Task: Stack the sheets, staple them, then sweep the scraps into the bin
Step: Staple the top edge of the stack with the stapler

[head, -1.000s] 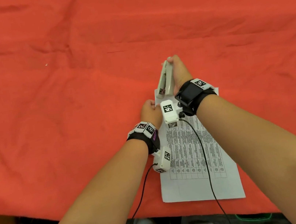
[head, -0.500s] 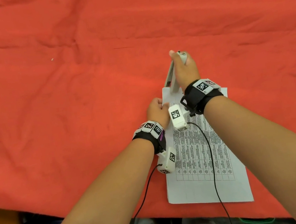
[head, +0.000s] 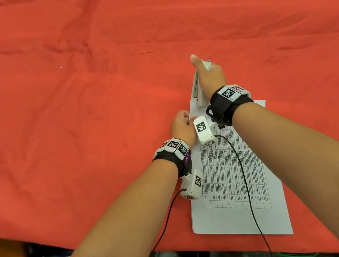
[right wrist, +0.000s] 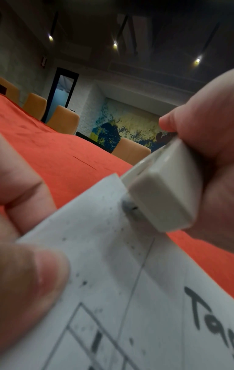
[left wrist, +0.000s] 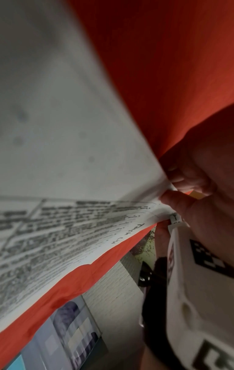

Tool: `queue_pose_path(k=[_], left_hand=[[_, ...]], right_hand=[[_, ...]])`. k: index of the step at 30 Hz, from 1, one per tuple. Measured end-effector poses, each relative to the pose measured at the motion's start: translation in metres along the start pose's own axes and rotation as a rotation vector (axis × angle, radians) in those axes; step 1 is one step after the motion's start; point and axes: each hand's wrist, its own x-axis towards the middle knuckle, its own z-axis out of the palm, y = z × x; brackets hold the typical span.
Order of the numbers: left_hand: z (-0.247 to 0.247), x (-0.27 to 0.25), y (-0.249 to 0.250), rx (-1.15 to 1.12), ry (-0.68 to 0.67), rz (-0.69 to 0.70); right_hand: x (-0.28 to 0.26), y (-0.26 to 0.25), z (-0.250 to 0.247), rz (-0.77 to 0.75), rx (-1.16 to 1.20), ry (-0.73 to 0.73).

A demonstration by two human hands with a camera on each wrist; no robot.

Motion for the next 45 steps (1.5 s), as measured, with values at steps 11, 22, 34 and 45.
queue_pose_path(k=[11, 22, 34, 45], left_hand=[[-0.015, -0.024, -0.004, -0.036, -0.129, -0.019], [-0.03, -0.081, -0.038, 0.025, -0.279, -0.135], [-0.029, -0.082, -0.034, 0.066, -0.246, -0.119], [-0.048, -0.096, 0.0, -0.028, -0.192, -0.143]], right_hand=[[0.013, -0.002, 0.003, 0.134, 0.026, 0.041], [0.019, 0.002, 0.005, 0.124, 0.035, 0.048], [0.029, 0.006, 0.004, 0.14, 0.09, 0.074], [0.025, 0.024, -0.192, 0.281, -0.366, 0.129]])
